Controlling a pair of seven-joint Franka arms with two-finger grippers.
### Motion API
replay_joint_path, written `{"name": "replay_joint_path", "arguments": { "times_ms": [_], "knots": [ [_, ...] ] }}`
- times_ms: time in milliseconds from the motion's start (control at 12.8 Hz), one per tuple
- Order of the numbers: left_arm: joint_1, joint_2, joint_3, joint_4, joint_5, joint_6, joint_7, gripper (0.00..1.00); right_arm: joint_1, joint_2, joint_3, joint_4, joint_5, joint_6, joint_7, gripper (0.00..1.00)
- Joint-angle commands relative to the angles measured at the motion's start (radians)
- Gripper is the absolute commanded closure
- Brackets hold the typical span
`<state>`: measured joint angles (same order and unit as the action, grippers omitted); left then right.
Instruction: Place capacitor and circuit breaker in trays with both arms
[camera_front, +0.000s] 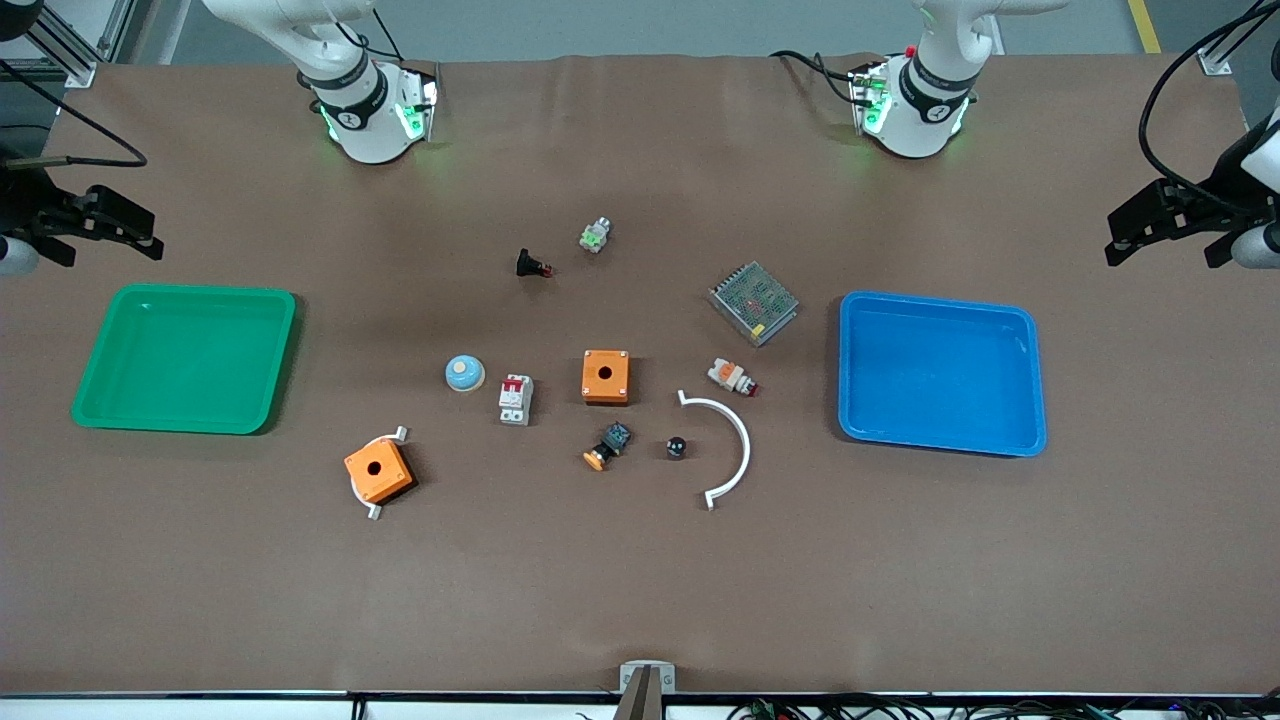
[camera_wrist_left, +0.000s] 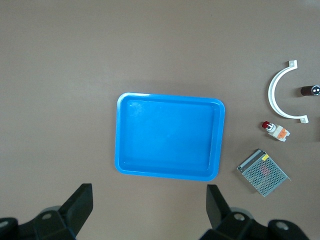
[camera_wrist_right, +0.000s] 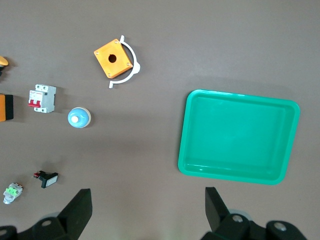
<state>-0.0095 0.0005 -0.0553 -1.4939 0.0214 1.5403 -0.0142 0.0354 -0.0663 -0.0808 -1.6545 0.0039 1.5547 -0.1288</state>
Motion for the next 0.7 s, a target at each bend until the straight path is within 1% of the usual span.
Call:
{"name": "replay_joint_path", "arguments": {
  "times_ms": [0, 234, 312, 624],
  "knots": [
    [-0.004, 0.009, 0.002, 0.021, 0.000, -0.002, 0.011, 0.00, -0.014, -0.007, 0.003, -0.002, 0.036, 0.005, -0.031, 0.00],
    [0.002, 0.010, 0.003, 0.021, -0.008, -0.005, 0.014, 0.00, -0.014, -0.009, 0.003, -0.002, 0.041, 0.008, -0.031, 0.00],
    [0.008, 0.016, 0.003, 0.020, -0.009, -0.009, 0.020, 0.00, -0.015, -0.009, 0.001, -0.002, 0.054, 0.008, -0.032, 0.00],
    [0.016, 0.079, 0.008, 0.008, -0.012, -0.029, 0.025, 0.00, -0.011, -0.009, 0.001, -0.002, 0.059, 0.015, -0.032, 0.00]
  ]
}}
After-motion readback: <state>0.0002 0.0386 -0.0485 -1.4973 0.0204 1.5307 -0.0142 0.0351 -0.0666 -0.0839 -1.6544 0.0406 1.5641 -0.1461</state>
